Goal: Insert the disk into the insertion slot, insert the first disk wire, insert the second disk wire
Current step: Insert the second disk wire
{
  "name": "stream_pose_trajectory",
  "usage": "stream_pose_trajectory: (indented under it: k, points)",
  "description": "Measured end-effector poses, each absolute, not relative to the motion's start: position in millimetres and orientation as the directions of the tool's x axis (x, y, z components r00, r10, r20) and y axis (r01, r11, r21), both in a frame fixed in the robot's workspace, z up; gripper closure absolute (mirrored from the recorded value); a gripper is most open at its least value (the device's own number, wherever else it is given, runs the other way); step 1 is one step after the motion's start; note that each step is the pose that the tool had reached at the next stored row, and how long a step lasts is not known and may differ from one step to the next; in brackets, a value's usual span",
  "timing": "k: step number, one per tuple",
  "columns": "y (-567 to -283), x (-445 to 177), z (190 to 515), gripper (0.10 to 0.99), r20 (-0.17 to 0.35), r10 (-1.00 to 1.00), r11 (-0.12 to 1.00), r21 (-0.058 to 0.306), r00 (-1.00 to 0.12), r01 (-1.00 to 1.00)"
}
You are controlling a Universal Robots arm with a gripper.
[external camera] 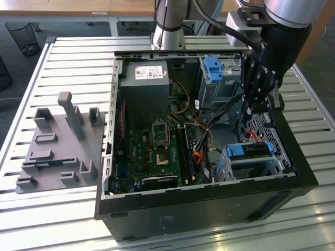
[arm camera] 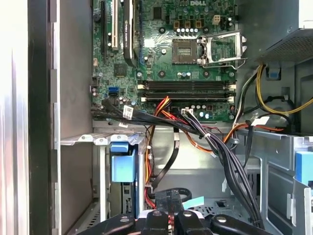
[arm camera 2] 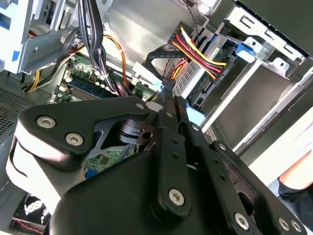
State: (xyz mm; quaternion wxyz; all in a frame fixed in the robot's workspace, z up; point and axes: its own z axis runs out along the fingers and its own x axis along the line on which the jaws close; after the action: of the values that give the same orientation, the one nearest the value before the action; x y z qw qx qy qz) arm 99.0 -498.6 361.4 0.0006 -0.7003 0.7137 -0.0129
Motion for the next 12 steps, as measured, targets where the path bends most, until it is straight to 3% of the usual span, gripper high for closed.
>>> stream_pose_trajectory:
  k: [1, 4, 5, 12]
  points:
    - [-498.5, 99.0, 360.9, 0.914, 0.016, -1.000, 0.019, -0.019, -0.019, -1.000]
    - [-498.2, 99.0, 359.5, 0.898, 0.012, -1.000, 0.019, -0.019, -0.019, -1.000]
    - [-498.0, 98.9, 359.2, 0.839, 0.009, -1.000, 0.019, -0.019, -0.019, -1.000]
    - [-497.0, 99.0, 354.1, 0.839, 0.006, -1.000, 0.019, -0.019, -0.019, -1.000]
